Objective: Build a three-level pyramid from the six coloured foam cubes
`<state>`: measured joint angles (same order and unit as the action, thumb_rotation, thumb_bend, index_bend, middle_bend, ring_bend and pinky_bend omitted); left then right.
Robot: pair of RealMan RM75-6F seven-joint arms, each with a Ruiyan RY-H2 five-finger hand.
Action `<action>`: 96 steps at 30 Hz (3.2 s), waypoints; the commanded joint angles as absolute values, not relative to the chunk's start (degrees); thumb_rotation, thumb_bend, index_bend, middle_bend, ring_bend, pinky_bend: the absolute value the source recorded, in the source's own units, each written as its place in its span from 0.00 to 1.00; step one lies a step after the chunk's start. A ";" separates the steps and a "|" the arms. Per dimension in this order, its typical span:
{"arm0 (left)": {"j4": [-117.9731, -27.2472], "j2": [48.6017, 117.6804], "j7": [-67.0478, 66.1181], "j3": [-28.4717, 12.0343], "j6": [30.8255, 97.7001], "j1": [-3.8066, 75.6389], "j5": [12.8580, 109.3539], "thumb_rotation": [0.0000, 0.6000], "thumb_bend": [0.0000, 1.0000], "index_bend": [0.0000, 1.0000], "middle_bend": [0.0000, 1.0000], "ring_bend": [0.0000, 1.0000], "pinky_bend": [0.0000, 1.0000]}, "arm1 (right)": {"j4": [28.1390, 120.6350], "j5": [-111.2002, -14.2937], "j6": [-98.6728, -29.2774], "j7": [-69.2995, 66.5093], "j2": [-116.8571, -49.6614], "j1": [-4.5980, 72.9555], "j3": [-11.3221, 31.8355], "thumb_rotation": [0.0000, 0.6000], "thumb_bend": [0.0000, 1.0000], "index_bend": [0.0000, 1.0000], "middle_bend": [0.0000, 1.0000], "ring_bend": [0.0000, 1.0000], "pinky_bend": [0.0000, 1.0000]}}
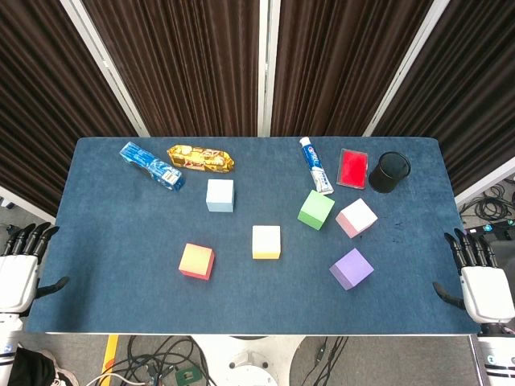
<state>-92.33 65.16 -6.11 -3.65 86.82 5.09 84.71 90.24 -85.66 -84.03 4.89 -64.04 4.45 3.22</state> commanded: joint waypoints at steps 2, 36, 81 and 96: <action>-92.55 65.16 -5.89 -3.62 86.66 5.02 84.46 1.00 0.00 0.15 0.11 0.05 0.12 | 90.40 -85.67 -83.04 5.18 -63.98 5.14 3.37 1.00 0.15 0.00 0.01 0.00 0.00; -90.22 65.58 -1.73 -0.67 88.05 2.48 87.02 1.00 0.00 0.15 0.12 0.05 0.13 | 103.76 -52.60 -52.20 42.35 -83.59 43.23 13.55 1.00 0.13 0.00 0.09 0.00 0.00; -85.44 65.71 3.72 -0.31 86.45 1.58 86.27 1.00 0.00 0.15 0.12 0.05 0.13 | 88.87 -49.66 -54.17 37.06 -94.51 52.77 12.88 1.00 0.14 0.00 0.27 0.00 0.00; -86.62 65.74 2.99 -0.77 87.14 1.39 86.17 1.00 0.00 0.15 0.12 0.05 0.13 | 98.47 -50.55 -57.20 34.72 -84.79 51.12 12.66 1.00 0.10 0.00 0.11 0.00 0.00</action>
<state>-86.62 65.74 3.00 -0.77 87.13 1.39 86.17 96.95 -50.16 -54.52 34.37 -86.19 52.07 12.72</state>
